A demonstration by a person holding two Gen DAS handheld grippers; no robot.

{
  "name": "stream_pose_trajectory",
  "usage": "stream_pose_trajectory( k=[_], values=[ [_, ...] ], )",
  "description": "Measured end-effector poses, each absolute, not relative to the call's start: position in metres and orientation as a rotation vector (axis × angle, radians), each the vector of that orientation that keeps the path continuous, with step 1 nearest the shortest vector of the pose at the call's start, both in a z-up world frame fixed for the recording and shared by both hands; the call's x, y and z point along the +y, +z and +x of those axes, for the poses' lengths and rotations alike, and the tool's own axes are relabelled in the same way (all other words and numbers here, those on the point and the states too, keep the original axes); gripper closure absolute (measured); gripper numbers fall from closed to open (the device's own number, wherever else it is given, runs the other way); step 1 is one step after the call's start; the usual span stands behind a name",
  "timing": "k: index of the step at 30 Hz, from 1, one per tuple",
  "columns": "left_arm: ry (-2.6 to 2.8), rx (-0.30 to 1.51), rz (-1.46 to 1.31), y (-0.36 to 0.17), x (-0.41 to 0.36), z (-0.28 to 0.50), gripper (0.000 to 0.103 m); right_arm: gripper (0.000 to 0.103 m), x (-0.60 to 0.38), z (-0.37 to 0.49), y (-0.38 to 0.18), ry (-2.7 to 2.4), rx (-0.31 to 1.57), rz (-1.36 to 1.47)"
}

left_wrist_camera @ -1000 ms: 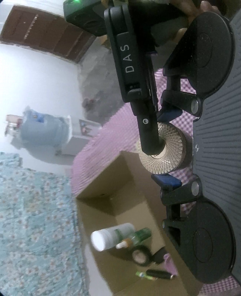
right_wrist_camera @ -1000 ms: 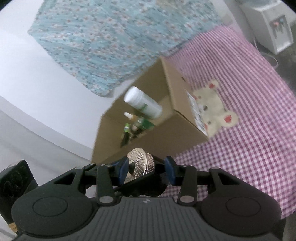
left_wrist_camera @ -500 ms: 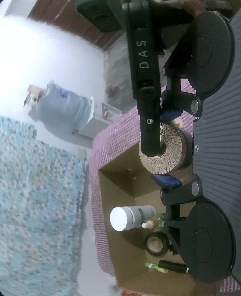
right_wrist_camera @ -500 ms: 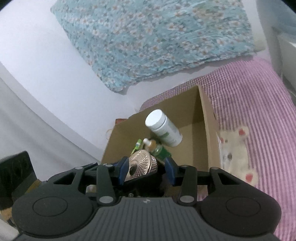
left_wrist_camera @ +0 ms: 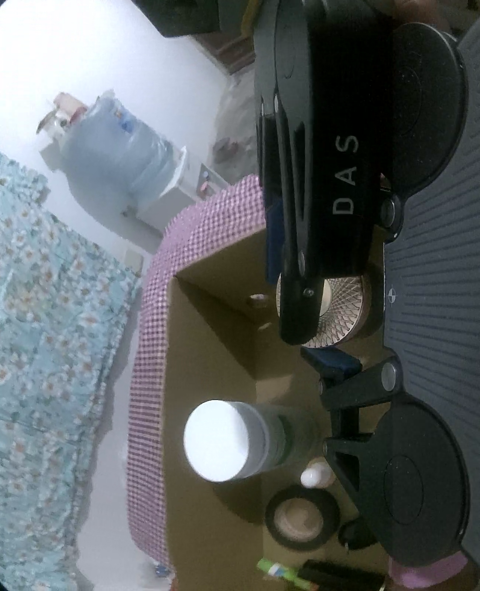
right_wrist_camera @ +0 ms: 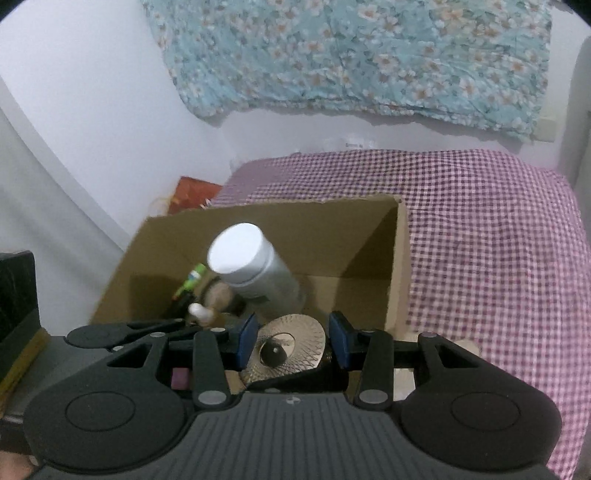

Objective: Organize rigid objects
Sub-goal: 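Lower the jar into the box and open the right gripper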

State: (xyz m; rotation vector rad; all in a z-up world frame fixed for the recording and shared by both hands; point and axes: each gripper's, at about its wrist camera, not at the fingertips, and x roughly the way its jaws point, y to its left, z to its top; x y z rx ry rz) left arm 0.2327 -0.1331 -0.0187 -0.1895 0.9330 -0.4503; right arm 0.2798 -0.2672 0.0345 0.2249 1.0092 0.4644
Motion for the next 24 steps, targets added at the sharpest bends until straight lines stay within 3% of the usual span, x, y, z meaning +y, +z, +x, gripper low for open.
stream_pose_trajectory(
  k=[11, 24],
  values=[
    [-0.442, 0.965, -0.277, -0.030, -0.132, 0.245, 0.045, 0.059, -0.267, 0.287, 0.034, 0.489, 0.983, 0.182],
    [-0.476, 0.903, -0.300, 0.010, -0.111, 0.214, 0.023, 0.057, -0.299, 0.256, 0.074, 0.516, 0.855, 0.383]
  ],
)
